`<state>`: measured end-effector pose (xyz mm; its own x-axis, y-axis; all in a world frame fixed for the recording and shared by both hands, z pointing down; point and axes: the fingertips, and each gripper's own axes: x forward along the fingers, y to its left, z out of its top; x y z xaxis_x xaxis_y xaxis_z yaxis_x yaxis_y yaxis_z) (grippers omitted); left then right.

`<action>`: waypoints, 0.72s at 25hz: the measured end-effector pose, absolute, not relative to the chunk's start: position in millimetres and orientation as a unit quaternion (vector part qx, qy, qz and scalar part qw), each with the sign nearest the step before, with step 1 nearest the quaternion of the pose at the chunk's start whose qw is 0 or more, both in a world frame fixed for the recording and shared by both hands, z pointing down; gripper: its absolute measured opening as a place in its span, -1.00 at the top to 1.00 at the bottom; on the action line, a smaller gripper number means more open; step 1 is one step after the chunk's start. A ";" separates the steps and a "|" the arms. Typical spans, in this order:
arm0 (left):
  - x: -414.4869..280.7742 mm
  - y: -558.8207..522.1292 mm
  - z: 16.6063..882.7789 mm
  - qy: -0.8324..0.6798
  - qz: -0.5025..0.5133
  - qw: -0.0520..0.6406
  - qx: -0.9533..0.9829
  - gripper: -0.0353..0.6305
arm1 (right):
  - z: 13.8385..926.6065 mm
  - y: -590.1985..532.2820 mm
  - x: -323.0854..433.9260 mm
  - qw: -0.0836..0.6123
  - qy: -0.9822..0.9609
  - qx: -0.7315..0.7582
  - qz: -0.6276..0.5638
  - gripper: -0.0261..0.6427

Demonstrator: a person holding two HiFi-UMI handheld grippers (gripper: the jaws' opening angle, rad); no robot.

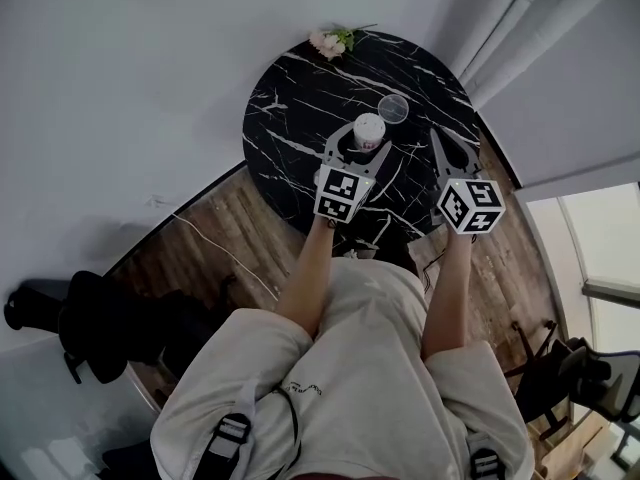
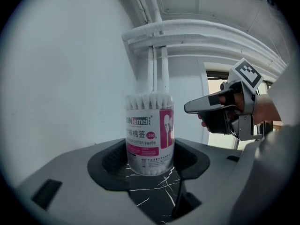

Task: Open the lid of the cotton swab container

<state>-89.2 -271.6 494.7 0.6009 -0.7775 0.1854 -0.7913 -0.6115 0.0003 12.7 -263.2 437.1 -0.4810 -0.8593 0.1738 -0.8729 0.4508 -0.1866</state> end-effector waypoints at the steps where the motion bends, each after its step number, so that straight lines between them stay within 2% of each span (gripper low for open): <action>1: -90.3 -270.8 494.0 -0.439 0.084 0.042 0.893 0.09 | 437.5 -263.1 10.4 0.028 -0.853 0.505 0.129 0.80; 18: -86.6 -275.7 488.2 -0.443 0.080 0.037 0.892 0.09 | 452.6 -258.4 -5.9 0.037 -0.867 0.471 0.158 0.82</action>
<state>-86.6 -275.7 488.2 0.5950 -0.7844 0.1750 -0.7962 -0.6050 -0.0046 -5.9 -258.4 452.6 -0.5527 -0.8059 0.2121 -0.8290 0.5057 -0.2388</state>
